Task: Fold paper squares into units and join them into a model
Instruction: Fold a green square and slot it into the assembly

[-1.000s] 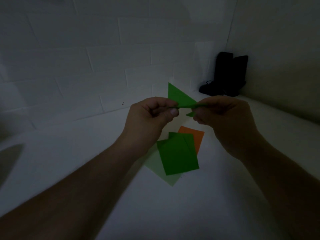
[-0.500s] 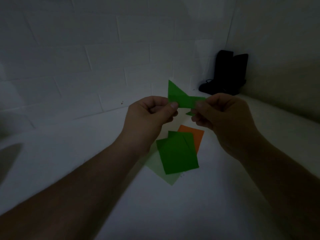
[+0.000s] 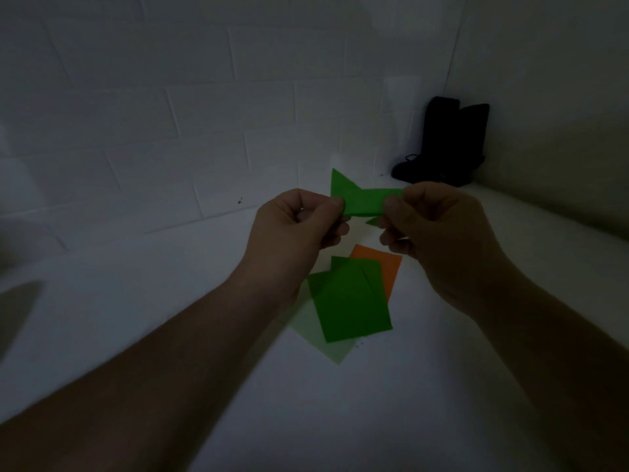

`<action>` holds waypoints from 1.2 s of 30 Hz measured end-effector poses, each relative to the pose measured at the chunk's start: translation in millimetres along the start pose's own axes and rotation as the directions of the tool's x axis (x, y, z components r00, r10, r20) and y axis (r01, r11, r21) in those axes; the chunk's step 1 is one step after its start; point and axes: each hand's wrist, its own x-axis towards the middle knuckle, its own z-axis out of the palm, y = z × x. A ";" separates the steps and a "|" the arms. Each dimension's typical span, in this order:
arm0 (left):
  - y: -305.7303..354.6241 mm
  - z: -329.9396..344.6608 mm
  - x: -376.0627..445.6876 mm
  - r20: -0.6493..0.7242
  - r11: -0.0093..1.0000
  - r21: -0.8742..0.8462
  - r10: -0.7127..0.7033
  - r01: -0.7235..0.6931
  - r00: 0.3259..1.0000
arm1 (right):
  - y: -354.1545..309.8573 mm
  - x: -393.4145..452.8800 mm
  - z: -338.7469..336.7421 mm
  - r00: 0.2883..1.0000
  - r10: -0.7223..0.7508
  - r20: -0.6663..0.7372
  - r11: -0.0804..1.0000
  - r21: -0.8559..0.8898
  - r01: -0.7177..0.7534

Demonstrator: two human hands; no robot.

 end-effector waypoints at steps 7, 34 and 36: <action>-1.7 -1.5 -0.9 -0.008 0.992 0.093 0.082 -0.081 0.997 | 2.5 1.2 -1.0 0.999 0.010 -0.031 0.999 -0.051 -0.012; 7.5 -3.3 -4.7 0.141 1.000 0.010 -0.031 0.030 0.990 | 3.9 1.5 -6.8 0.957 -0.288 -0.032 0.909 -0.323 0.263; 5.6 -5.0 -4.8 0.122 0.991 0.116 0.054 -0.069 0.991 | 3.4 3.0 -8.3 0.944 -0.327 -0.046 0.891 -0.348 0.291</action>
